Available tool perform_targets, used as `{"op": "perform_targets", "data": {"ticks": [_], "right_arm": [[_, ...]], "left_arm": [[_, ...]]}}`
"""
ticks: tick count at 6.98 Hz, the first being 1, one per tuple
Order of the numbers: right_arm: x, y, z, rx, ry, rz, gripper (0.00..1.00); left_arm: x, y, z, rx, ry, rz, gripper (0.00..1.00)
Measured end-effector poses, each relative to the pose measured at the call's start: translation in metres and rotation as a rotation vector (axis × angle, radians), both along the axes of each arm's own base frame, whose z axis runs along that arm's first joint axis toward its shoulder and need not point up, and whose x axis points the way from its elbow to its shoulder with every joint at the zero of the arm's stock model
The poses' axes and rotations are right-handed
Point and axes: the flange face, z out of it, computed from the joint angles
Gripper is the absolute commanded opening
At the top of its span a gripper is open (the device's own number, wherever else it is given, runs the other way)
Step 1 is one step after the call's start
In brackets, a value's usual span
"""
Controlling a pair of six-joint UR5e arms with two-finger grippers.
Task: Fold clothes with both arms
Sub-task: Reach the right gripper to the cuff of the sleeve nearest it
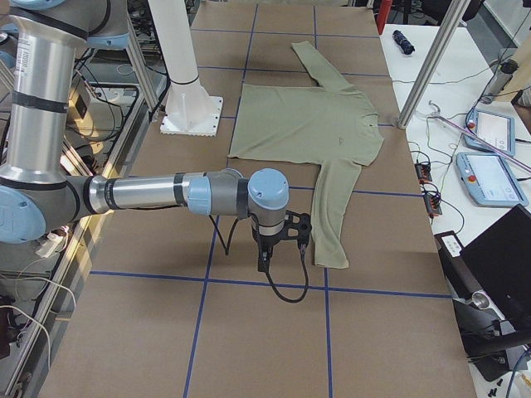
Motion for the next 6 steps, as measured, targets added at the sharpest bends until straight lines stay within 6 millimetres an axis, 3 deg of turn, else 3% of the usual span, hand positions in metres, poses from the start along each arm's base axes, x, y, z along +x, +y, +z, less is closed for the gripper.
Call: {"op": "perform_targets", "data": {"ticks": [3, 5, 6], "right_arm": [[-0.035, -0.011, -0.004, 0.112, 0.000, -0.010, 1.00], [-0.066, 0.001, 0.017, 0.165, -0.021, -0.020, 1.00], [-0.076, 0.006, 0.038, 0.191, -0.030, -0.025, 1.00]], "left_arm": [[0.007, -0.028, -0.028, 0.095, 0.005, 0.008, 1.00], [0.010, -0.031, -0.029, 0.129, 0.017, 0.012, 1.00], [0.011, -0.033, -0.032, 0.165, 0.021, 0.008, 1.00]]}}
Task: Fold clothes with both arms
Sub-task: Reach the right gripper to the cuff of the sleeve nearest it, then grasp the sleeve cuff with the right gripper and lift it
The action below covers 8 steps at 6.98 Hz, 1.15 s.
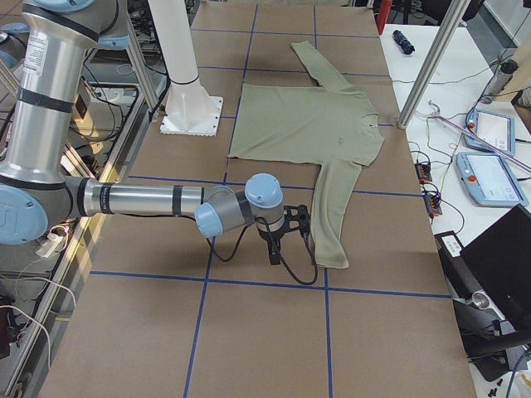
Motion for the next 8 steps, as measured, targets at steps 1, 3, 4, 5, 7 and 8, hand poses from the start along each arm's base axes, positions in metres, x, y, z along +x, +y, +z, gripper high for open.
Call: {"op": "perform_targets", "data": {"ticks": [1, 3, 4, 5, 7, 8], "right_arm": [[-0.014, 0.000, 0.017, 0.018, -0.001, -0.002, 1.00], [-0.048, -0.039, 0.036, 0.029, 0.035, 0.016, 1.00], [-0.063, -0.072, 0.042, 0.029, 0.044, 0.025, 1.00], [-0.075, -0.101, 0.048, 0.022, 0.049, 0.025, 1.00], [-0.097, -0.140, 0.053, 0.011, 0.053, 0.009, 1.00], [-0.110, -0.153, 0.054, 0.007, 0.056, -0.004, 1.00]], "left_arm": [[0.000, -0.001, 0.002, 0.002, 0.009, -0.019, 1.00], [0.001, -0.003, 0.004, -0.035, 0.026, -0.066, 1.00], [0.001, -0.003, 0.004, -0.040, 0.029, -0.073, 1.00], [0.001, -0.003, 0.003, -0.040, 0.030, -0.075, 1.00], [0.001, -0.005, -0.001, -0.033, 0.031, -0.076, 1.00], [0.001, -0.006, -0.003, -0.029, 0.032, -0.075, 1.00]]}}
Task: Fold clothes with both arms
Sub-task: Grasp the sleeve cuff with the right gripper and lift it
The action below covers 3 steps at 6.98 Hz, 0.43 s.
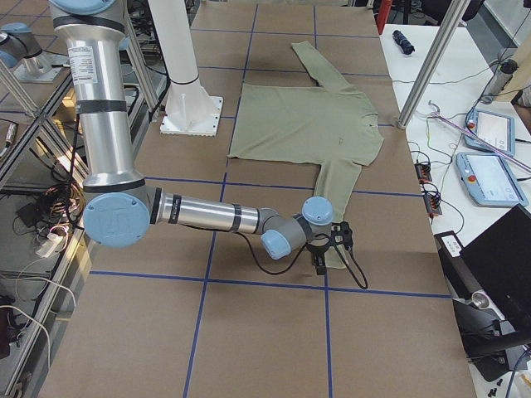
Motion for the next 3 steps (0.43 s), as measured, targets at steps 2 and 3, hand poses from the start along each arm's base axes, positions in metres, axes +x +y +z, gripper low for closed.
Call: {"op": "perform_targets", "data": {"ticks": [2, 3], "right_arm": [[-0.0186, -0.0172, 0.0024, -0.009, 0.007, -0.019, 1.00], [-0.0207, -0.0174, 0.0087, -0.019, 0.012, -0.024, 0.98]], "left_arm": [[0.0002, -0.0026, -0.0037, 0.007, 0.001, -0.001, 1.00], [0.0003, -0.0033, -0.0049, 0.009, 0.001, -0.001, 1.00]]}}
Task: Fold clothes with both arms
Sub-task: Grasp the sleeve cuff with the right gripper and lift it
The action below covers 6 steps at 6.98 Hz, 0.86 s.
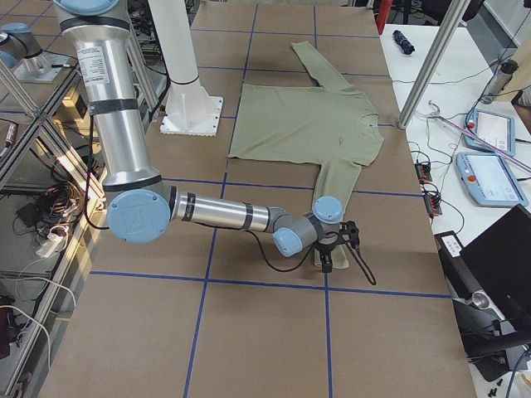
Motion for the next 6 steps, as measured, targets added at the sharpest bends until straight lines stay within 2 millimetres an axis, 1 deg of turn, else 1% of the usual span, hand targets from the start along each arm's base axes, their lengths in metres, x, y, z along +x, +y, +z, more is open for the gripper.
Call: {"op": "perform_targets", "data": {"ticks": [1, 2, 3, 4, 5, 6], "right_arm": [[0.000, 0.002, 0.005, -0.007, 0.004, -0.004, 0.47], [0.001, 0.003, 0.008, -0.011, 0.005, -0.006, 0.03], [0.000, 0.003, 0.008, -0.012, 0.001, -0.007, 0.00], [0.000, 0.003, 0.006, -0.011, -0.002, -0.008, 0.00], [-0.001, 0.001, 0.001, -0.007, -0.014, -0.011, 0.00], [0.000, -0.003, -0.008, -0.001, -0.037, -0.014, 0.00]], "left_arm": [[0.000, -0.001, -0.001, 0.002, 0.000, 0.000, 1.00], [0.000, -0.002, -0.002, 0.004, 0.000, -0.001, 1.00], [0.000, -0.003, -0.003, 0.005, 0.000, -0.001, 1.00], [0.000, -0.003, -0.003, 0.005, 0.001, -0.002, 1.00], [0.000, -0.004, -0.003, 0.005, 0.000, -0.003, 1.00], [0.000, -0.004, -0.003, 0.004, 0.000, -0.004, 1.00]]}}
